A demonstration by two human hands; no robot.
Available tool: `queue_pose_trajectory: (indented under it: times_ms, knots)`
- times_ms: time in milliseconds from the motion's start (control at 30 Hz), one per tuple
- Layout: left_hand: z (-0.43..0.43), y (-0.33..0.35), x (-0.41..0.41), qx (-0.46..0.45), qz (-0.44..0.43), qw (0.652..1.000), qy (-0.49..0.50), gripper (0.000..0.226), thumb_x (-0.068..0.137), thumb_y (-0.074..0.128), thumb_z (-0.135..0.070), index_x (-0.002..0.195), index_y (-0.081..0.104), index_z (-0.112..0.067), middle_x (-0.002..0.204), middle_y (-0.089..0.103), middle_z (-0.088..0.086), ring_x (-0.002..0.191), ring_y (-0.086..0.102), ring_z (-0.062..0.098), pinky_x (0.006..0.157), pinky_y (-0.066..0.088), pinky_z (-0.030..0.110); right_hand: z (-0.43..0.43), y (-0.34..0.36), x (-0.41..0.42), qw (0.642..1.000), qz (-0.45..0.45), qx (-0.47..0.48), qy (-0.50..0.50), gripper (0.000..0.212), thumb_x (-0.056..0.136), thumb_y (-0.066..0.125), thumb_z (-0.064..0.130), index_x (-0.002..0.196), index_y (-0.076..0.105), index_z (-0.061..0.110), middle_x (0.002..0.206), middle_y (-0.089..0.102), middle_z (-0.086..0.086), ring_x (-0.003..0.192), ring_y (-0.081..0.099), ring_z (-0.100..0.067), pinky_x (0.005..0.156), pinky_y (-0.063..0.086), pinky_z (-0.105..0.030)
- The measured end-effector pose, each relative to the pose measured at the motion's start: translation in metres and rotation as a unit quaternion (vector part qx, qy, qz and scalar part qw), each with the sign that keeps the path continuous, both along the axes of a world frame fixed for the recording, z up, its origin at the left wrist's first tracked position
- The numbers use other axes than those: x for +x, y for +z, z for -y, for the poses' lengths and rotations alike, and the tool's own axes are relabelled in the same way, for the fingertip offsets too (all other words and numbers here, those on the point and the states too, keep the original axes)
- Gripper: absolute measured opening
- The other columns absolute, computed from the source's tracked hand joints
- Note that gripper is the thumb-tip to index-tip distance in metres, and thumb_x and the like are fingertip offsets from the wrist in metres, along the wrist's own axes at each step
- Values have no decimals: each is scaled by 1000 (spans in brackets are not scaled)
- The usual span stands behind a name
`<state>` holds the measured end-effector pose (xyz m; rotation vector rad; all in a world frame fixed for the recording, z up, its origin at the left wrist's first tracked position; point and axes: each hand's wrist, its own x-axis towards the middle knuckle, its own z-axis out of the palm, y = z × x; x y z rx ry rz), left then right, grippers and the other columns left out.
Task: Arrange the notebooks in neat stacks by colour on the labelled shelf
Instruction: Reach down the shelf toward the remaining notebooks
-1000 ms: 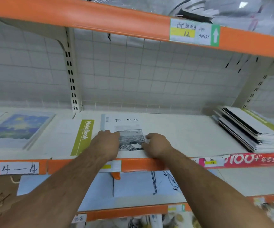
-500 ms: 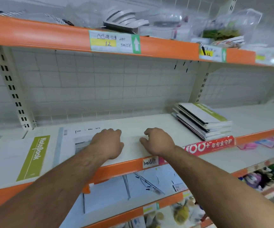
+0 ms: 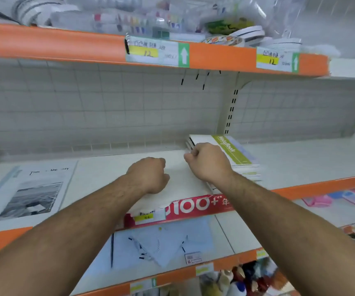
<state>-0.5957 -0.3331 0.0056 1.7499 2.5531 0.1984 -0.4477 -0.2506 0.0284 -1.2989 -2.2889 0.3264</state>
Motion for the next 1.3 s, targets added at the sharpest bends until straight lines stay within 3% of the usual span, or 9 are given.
queue_pose_trajectory:
  times_ms: [167, 333, 400, 533, 733, 867, 1033, 1167, 1300]
  knots:
    - [-45, 12, 52, 32, 99, 994, 32, 35, 102, 44, -32, 122, 63, -10, 123, 65, 7, 110, 59, 24, 89, 49, 32, -57, 12, 59, 998, 13, 11, -54, 32, 95, 50, 42, 95, 67, 15, 91, 69, -4, 86, 63, -27, 67, 47, -30]
    - [-73, 21, 80, 76, 217, 971, 64, 35, 101, 46, -25, 102, 68, 3, 106, 69, 16, 100, 64, 31, 86, 51, 38, -107, 12, 101, 990, 94, -31, -104, 66, 82, 54, 72, 118, 57, 16, 115, 63, -6, 107, 59, -29, 80, 50, -36]
    - [-82, 20, 83, 77, 242, 965, 69, 37, 100, 48, -29, 92, 66, 3, 94, 69, 14, 87, 64, 29, 78, 50, 37, -118, 9, 111, 985, 124, -78, -94, 69, 78, 59, 75, 113, 53, 16, 110, 59, -5, 102, 57, -26, 80, 47, -35]
    - [-97, 20, 84, 73, 260, 959, 84, 34, 99, 49, -29, 73, 55, -6, 74, 57, 10, 66, 50, 23, 67, 41, 31, -138, 6, 121, 981, 16, -178, -73, 48, 80, 77, 49, 80, 48, 10, 81, 56, -1, 68, 53, -15, 55, 39, -29]
    - [-105, 16, 84, 57, 272, 955, 106, 35, 99, 52, -31, 76, 60, -7, 73, 64, 11, 56, 49, 20, 61, 41, 28, -158, 0, 127, 964, -111, -212, -119, 23, 84, 69, 13, 71, 50, 10, 75, 58, -7, 69, 58, -24, 53, 41, -28]
    - [-103, 18, 86, 73, 245, 961, 105, 32, 98, 57, -32, 74, 57, -9, 69, 56, 5, 61, 48, 19, 61, 39, 28, -163, -2, 128, 957, -156, -201, -139, 21, 88, 58, 7, 71, 47, 10, 76, 53, -5, 66, 52, -20, 52, 37, -26]
    - [-105, 20, 90, 166, 254, 949, 91, 24, 92, 64, -21, 83, 68, 1, 88, 72, 16, 71, 58, 22, 72, 55, 37, -164, -4, 127, 959, -170, -185, -131, 18, 86, 61, 11, 71, 50, 12, 73, 57, -5, 59, 52, -18, 48, 34, -24]
    - [-109, 18, 95, 145, 293, 941, 88, 25, 88, 69, -24, 74, 64, -4, 71, 65, 11, 61, 58, 23, 68, 59, 42, -161, -8, 127, 957, -201, -186, -99, 16, 84, 66, 12, 81, 51, 14, 81, 62, -3, 67, 60, -18, 52, 43, -25]
    - [-112, 19, 90, 124, 349, 921, 119, 31, 87, 73, -25, 68, 55, -9, 61, 53, 5, 52, 55, 21, 63, 57, 34, -159, -11, 127, 940, -254, -220, -67, 20, 85, 65, 6, 75, 49, 14, 82, 62, -9, 62, 54, -21, 48, 37, -27]
